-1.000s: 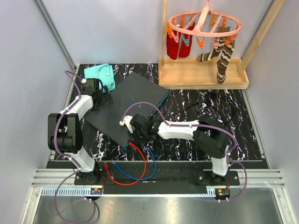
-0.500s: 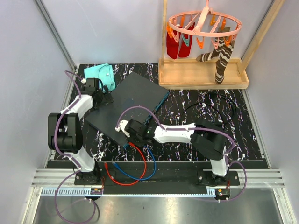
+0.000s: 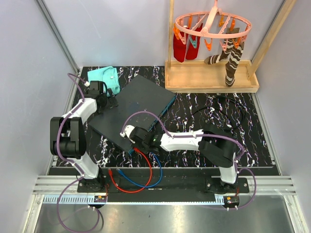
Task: Insert the plug into the switch port
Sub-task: Insert the connector into the switch port.
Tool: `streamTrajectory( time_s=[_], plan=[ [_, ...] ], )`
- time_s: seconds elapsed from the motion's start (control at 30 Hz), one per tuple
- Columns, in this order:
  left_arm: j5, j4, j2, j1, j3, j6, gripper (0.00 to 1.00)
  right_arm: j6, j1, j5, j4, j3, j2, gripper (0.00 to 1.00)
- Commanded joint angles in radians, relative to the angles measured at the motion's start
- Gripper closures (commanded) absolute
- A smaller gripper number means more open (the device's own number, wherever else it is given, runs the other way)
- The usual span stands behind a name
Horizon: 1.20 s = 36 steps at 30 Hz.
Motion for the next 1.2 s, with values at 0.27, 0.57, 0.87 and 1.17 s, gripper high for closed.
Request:
streamTrajectory(
  time_s=[0.27,0.57,0.87,1.17],
  plan=[
    [0.025,-0.034,0.039,-0.013,0.018,-0.016,0.01,-0.008,0.013,0.026,0.241,0.030,-0.071,1.00],
    [0.034,-0.034,0.044,-0.016,0.020,-0.017,0.01,0.001,0.016,0.030,0.418,-0.068,-0.067,1.00],
    [0.047,-0.035,0.048,-0.027,0.016,-0.013,0.01,0.018,0.016,0.043,0.587,-0.133,-0.090,1.00],
    [0.021,-0.035,0.034,-0.033,0.024,0.012,0.01,0.018,0.003,0.029,0.535,-0.128,-0.123,0.87]
  ],
)
